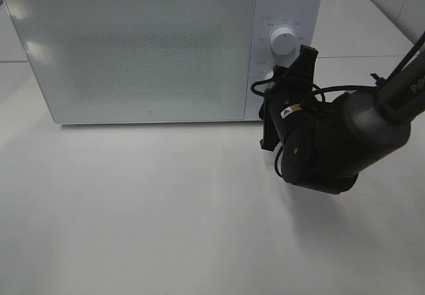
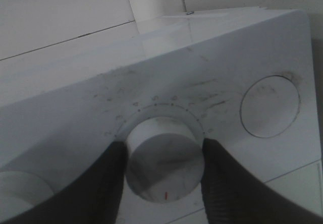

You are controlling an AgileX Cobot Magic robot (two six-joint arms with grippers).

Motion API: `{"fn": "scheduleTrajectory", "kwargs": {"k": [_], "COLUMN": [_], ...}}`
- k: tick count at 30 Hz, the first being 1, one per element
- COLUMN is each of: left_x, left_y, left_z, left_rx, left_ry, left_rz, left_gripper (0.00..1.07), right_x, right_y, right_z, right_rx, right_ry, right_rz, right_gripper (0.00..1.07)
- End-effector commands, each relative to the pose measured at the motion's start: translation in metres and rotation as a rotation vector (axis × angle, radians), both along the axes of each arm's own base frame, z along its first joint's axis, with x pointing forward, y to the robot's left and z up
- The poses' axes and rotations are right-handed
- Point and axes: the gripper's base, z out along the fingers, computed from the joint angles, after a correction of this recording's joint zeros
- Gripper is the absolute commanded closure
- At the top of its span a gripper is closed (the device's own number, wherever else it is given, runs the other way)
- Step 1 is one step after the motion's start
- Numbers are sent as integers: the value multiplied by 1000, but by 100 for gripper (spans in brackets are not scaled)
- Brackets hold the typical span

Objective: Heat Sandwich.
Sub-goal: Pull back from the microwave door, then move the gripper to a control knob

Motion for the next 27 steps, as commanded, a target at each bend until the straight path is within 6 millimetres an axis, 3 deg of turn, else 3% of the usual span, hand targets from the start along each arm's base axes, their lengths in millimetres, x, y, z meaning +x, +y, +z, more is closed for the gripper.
{"fn": "scheduleTrajectory", "kwargs": {"k": [1,17,25,27], "left_x": [-3,-3,-3,-3], "left_y": [0,0,0,0], "left_z": [0,0,0,0], "left_rx": [-7,-7,-7,-7], "left_ry": [-40,-40,-40,-40], "left_rz": [0,0,0,0], "left_gripper": [5,5,5,5], "right_x": [7,7,7,6], "right_y": [-3,-2,-2,-2], "right_z": [21,22,21,20], "right_rx": [-25,-70,-78,-95], "right_ry": [-184,-187,-183,-175], "right_rz": [-35,-17,-15,-7], "right_gripper": [89,82,63,50]}}
